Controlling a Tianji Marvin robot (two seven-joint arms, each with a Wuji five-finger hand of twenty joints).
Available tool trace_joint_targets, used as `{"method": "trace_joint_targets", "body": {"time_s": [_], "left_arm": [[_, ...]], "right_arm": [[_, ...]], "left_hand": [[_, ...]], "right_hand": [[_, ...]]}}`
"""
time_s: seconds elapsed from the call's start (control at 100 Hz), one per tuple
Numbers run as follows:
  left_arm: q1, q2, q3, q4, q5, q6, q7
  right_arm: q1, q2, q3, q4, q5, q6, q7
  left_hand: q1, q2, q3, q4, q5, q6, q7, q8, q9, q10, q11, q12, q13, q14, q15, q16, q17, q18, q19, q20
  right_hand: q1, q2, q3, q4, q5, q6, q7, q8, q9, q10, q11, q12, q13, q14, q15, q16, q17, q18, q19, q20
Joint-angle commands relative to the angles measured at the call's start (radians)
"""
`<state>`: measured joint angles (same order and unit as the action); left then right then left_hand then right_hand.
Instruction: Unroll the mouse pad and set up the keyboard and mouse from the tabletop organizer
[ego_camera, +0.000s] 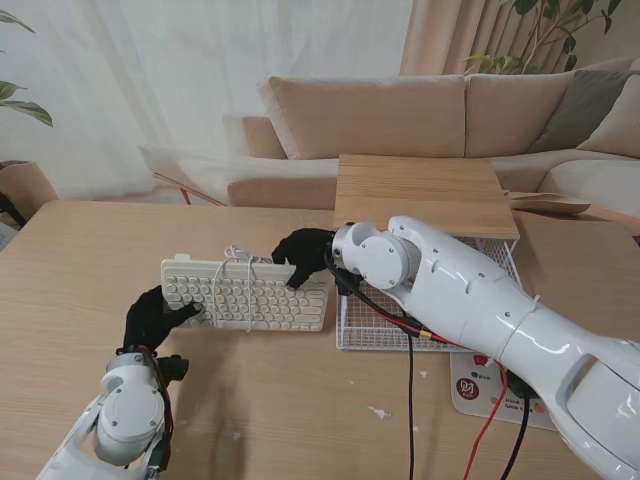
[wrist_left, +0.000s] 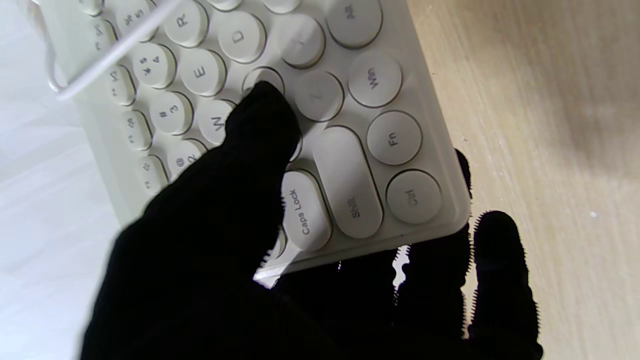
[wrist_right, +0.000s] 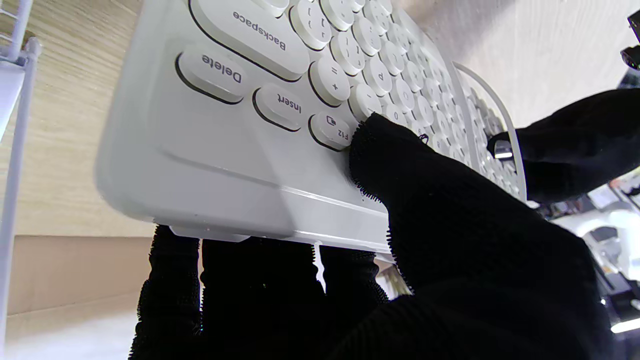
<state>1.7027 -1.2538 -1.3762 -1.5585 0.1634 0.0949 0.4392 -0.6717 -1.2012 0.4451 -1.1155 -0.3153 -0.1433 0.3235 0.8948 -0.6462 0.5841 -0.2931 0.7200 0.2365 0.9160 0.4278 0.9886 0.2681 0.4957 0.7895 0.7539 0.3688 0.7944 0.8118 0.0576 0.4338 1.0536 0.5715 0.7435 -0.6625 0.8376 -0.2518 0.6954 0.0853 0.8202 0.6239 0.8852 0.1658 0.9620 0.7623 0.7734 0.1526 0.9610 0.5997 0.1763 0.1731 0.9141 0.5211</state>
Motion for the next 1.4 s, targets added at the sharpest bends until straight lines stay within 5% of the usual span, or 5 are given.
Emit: {"method": "trace_joint_targets", "body": {"time_s": [0.0, 0.23, 0.32, 0.74, 1.39], "left_arm": [[-0.003, -0.005, -0.002, 0.015, -0.007, 0.019, -0.002], [-0.016, -0.002, 0.011, 0.039, 0.007, 0.016, -0.009], [-0.022, 0.0, 0.011, 0.05, 0.015, 0.005, -0.015], [-0.049, 0.009, 0.018, 0.096, 0.054, -0.002, -0.032], [-0.108, 0.013, 0.041, 0.133, 0.051, 0.078, -0.08]], "right_arm": [[0.003, 0.005, -0.002, 0.002, -0.016, -0.007, 0.019], [0.003, 0.006, -0.019, 0.017, -0.034, -0.002, 0.019], [0.003, 0.009, -0.021, 0.018, -0.046, -0.011, 0.016], [-0.068, 0.036, 0.078, -0.062, -0.12, -0.005, -0.048], [-0.623, 0.128, 0.652, -0.574, -0.282, -0.075, -0.125]], "left_hand": [[0.147, 0.138, 0.162, 0.118, 0.059, -0.012, 0.041, 0.009, 0.066, 0.032, 0.106, 0.051, 0.004, 0.021, 0.055, 0.021, -0.015, 0.01, 0.019, 0.017], [0.156, 0.134, 0.171, 0.118, 0.056, -0.018, 0.047, 0.022, 0.064, 0.034, 0.098, 0.059, -0.007, 0.018, 0.051, 0.02, 0.006, -0.023, 0.04, 0.023], [0.156, 0.129, 0.178, 0.117, 0.057, -0.024, 0.049, 0.025, 0.066, 0.031, 0.092, 0.063, -0.01, 0.014, 0.049, 0.019, 0.011, -0.059, 0.057, 0.026], [0.161, 0.115, 0.204, 0.115, 0.065, -0.038, 0.054, 0.032, 0.075, 0.02, 0.066, 0.075, -0.017, 0.01, 0.04, 0.015, 0.016, -0.126, 0.08, 0.029], [0.165, 0.123, 0.205, 0.109, 0.059, -0.018, 0.049, 0.048, 0.074, 0.028, 0.061, 0.091, -0.016, 0.019, 0.042, 0.02, 0.024, -0.106, 0.09, 0.031]], "right_hand": [[0.041, 0.062, 0.06, 0.046, 0.04, -0.147, 0.123, 0.058, 0.012, -0.041, 0.057, 0.014, -0.017, -0.048, -0.008, -0.012, -0.018, -0.022, 0.01, -0.016], [-0.033, 0.059, 0.022, 0.053, -0.08, -0.122, 0.012, -0.027, -0.147, -0.07, -0.019, -0.061, -0.117, -0.051, -0.099, -0.066, -0.049, -0.035, -0.003, -0.016], [-0.145, 0.105, 0.046, 0.149, -0.111, -0.057, -0.286, 0.015, -0.311, -0.08, -0.073, -0.147, -0.214, -0.052, -0.179, -0.12, -0.08, -0.051, -0.023, -0.006], [-0.299, 0.158, -0.071, 0.148, -0.401, 0.019, -0.554, -0.095, -0.709, -0.071, -0.316, -0.44, -0.517, -0.076, -0.487, -0.277, -0.184, -0.088, -0.165, -0.002], [-0.346, 0.313, -0.288, 0.174, -0.41, 0.004, -0.579, -0.113, -0.707, -0.071, -0.418, -0.487, -0.552, -0.079, -0.556, -0.319, -0.164, -0.074, -0.403, 0.044]]}}
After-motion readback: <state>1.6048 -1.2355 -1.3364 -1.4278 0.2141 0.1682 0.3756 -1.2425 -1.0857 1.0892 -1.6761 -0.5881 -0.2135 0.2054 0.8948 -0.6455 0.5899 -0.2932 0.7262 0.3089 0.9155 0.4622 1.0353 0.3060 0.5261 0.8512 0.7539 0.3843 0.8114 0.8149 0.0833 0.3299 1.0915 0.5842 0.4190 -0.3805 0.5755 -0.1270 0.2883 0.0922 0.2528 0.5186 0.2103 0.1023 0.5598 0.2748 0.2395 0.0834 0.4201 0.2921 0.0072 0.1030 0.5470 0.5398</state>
